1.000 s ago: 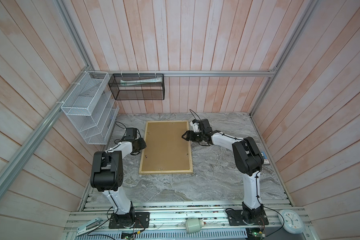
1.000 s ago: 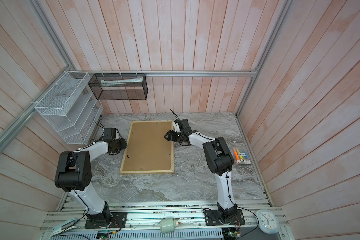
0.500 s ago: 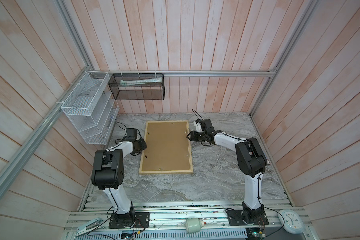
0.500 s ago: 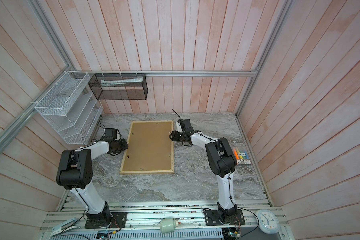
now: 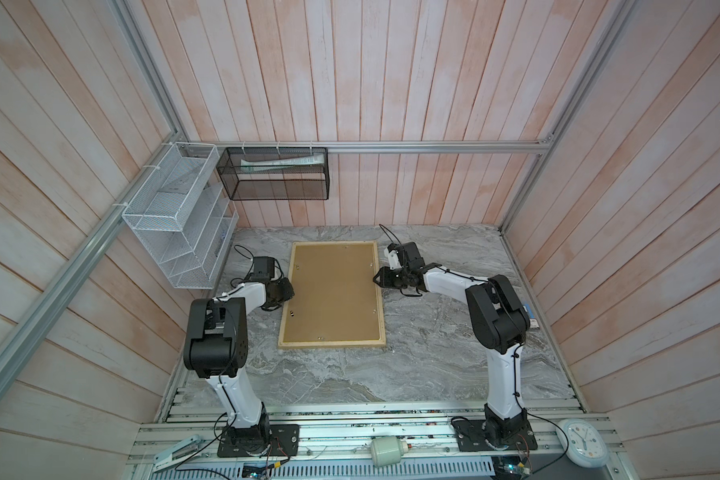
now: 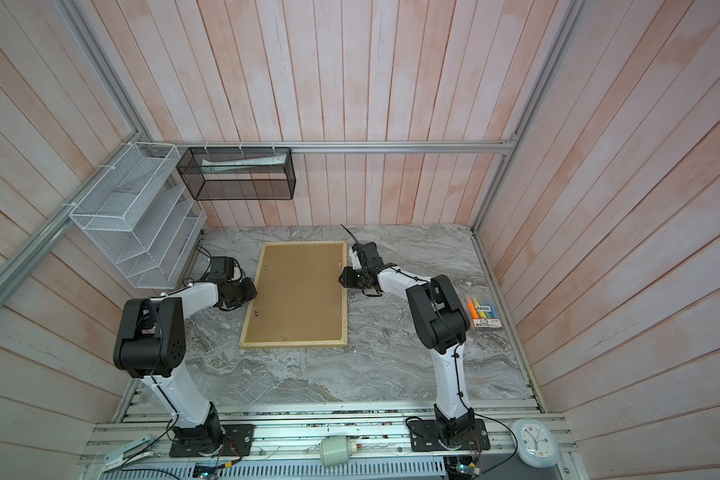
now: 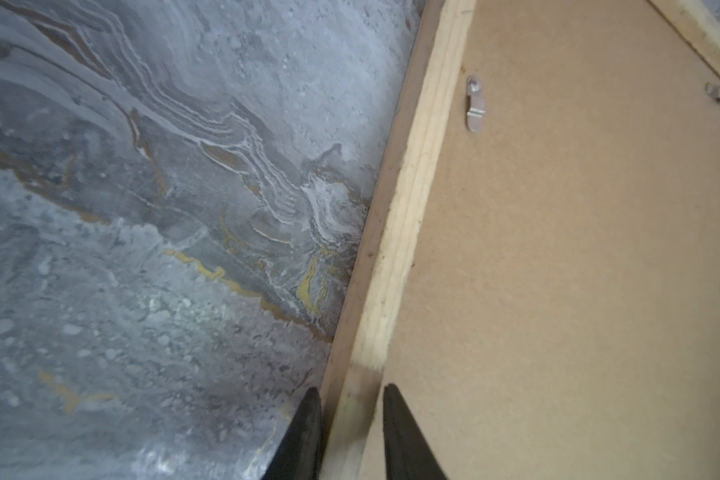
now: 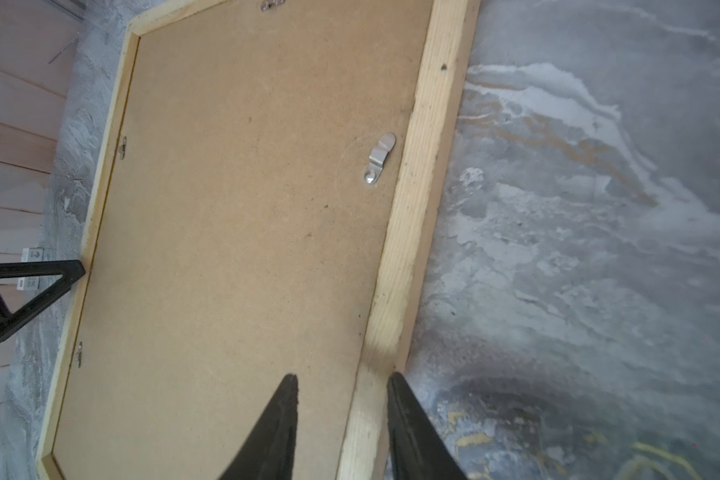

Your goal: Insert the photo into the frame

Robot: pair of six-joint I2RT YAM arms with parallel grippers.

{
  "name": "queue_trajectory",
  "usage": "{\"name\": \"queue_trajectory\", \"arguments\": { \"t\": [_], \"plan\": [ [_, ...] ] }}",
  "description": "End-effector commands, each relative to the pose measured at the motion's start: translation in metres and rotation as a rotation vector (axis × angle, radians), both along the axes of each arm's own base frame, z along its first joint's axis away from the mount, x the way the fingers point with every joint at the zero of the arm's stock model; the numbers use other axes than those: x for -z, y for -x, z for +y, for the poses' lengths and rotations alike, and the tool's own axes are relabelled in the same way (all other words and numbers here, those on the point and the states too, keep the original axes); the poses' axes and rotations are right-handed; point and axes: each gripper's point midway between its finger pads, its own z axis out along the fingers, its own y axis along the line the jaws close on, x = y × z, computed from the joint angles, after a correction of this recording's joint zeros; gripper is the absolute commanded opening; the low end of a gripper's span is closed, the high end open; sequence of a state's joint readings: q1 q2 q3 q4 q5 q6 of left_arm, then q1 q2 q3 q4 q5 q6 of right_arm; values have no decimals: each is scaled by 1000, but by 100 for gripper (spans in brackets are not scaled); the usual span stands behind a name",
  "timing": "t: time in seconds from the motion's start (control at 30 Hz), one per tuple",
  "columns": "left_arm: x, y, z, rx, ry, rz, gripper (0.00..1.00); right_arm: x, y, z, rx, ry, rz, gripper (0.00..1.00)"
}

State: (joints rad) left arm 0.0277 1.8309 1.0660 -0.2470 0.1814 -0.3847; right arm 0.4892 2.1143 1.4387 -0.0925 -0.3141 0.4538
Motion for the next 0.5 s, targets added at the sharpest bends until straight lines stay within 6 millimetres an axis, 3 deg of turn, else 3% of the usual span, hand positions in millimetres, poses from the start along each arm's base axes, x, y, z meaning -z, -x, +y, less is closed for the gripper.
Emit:
{"name": "queue_trajectory", "arguments": {
  "t": [0.0, 0.47],
  "plan": [
    [-3, -7, -10, 41, 18, -13, 27, 21, 8, -3, -9, 61, 39, 37],
    [-8, -9, -34, 116, 50, -28, 24, 32, 12, -15, -8, 145, 44, 25]
  ]
}}
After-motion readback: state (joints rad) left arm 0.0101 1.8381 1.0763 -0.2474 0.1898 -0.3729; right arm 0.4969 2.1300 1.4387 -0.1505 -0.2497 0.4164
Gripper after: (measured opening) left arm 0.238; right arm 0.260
